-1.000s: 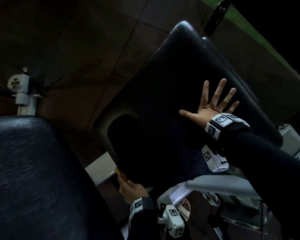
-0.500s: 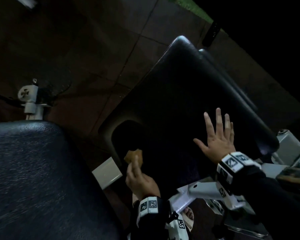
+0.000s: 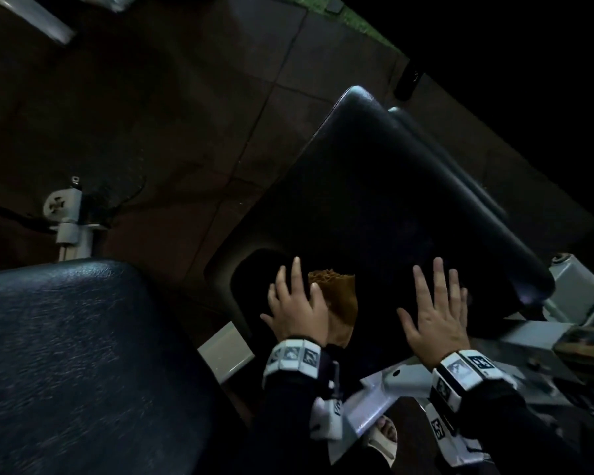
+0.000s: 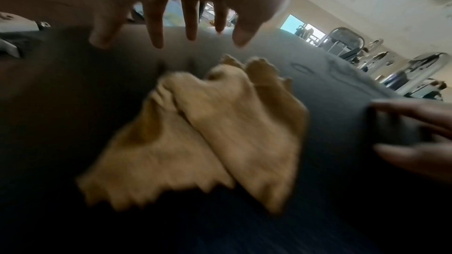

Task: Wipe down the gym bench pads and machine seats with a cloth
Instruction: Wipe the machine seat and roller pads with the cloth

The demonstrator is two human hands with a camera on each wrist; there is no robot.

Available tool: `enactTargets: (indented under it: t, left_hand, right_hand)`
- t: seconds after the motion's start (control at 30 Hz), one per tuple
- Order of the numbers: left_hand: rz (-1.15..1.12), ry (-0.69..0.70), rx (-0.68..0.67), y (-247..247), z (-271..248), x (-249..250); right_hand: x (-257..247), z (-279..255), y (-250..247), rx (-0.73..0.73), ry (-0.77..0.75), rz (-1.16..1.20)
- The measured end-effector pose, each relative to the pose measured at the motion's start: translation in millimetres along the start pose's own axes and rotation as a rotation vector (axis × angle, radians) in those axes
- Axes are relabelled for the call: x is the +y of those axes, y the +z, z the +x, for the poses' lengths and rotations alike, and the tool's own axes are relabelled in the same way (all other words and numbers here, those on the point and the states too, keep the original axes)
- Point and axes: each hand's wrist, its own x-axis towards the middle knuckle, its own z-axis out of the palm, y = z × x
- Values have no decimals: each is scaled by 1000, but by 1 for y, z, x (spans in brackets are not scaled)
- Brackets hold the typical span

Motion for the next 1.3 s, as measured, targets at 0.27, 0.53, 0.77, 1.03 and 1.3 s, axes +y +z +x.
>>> enactTargets:
  t: [0.27, 0.53, 0.77, 1.03, 1.3]
  left_hand:
    - [71, 82, -243, -29, 47, -50]
    - [41, 111, -215, -24, 45, -53]
    - [13, 111, -201, -21, 47, -54]
    - [142, 111, -252, -21, 46, -51]
    - [289, 229, -326, -15, 33, -36]
  right_hand:
    - [-31, -17, 24, 28, 68, 98]
    - [-94, -20, 35, 49, -91, 88]
    - [-131, -18, 53, 11, -29, -8]
    - [-100, -26, 57, 185, 27, -12]
    - [-30, -47, 56, 223, 323, 238]
